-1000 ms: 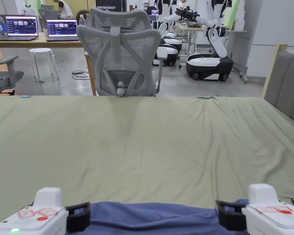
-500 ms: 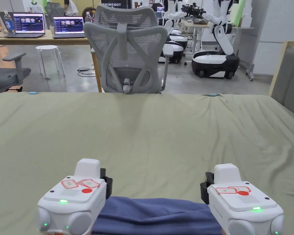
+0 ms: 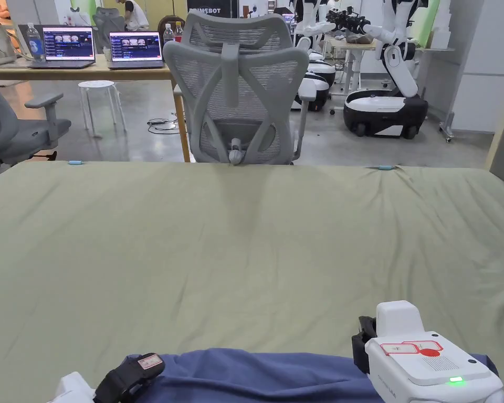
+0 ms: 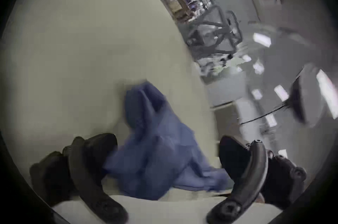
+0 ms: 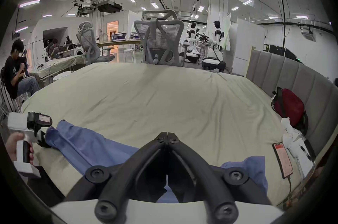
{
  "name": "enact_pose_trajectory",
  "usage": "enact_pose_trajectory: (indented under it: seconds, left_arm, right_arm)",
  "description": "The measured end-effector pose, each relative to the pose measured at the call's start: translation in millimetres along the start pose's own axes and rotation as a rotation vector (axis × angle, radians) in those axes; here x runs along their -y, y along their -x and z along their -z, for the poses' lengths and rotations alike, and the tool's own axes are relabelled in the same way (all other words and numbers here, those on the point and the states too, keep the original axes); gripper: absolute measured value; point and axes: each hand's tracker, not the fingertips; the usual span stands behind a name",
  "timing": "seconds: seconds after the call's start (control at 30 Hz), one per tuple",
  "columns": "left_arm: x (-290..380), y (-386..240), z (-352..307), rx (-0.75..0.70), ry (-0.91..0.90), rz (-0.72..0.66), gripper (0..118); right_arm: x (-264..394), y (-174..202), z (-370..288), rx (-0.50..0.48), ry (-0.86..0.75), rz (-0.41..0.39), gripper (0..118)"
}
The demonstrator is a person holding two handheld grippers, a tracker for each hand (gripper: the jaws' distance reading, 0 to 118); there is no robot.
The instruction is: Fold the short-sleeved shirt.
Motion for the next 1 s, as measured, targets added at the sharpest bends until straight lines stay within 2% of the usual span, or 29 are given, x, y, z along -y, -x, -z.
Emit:
enact_pose_trajectory:
  seconds: [0.03,0.07,0.1,0.13,0.17,0.23,0.33,0.4,0.5,0.67,0.83,0.93,0.97,1.0]
  left_arm:
    - [1,-3,8,0.025,0.021,-0.005,109]
    - [23,-28,19,0.063,0.044,-0.020,100]
    - [27,-30,28,0.078,0.045,-0.031,78]
    - [29,-32,34,0.049,0.041,-0.022,24]
    - [32,-37,39,-0.027,0.014,0.001,12]
    - [17,-41,35,-0.195,-0.051,0.104,12]
    - [12,-65,6,-0.177,-0.134,0.203,11]
    - [2,-80,-14,-0.306,-0.211,0.349,11]
    - [-23,-78,-25,-0.419,-0.229,0.545,11]
    - [29,-132,-1,-0.488,-0.170,0.958,11]
    - [118,-153,82,-0.518,0.052,1.369,10]
    - [156,-141,121,-0.590,0.159,1.503,10]
    - [166,-139,123,-0.630,0.182,1.537,16]
    - [174,-141,121,-0.660,0.201,1.567,31]
  right_arm:
    - [0,0,0,0.000,0.000,0.000,0]
    - [0,0,0,-0.002,0.001,0.001,0]
    - [0,-1,2,-0.003,0.003,0.001,0]
    - [0,-1,2,-0.001,0.005,-0.001,0]
    - [1,-2,2,0.002,0.008,-0.005,0]
    - [1,-4,-1,0.007,0.012,-0.007,0]
    - [3,-8,-3,0.013,0.015,-0.005,0]
    - [3,-10,0,0.015,0.021,-0.008,0]
    - [5,-10,0,0.011,0.024,-0.003,0]
    - [5,-9,-6,0.007,0.024,-0.003,0]
    - [8,-18,-17,0.016,0.024,0.002,0]
    - [13,-27,-20,0.027,0.022,0.010,0]
    - [15,-31,-21,0.032,0.022,0.017,0]
    - [15,-33,-22,0.034,0.022,0.024,0]
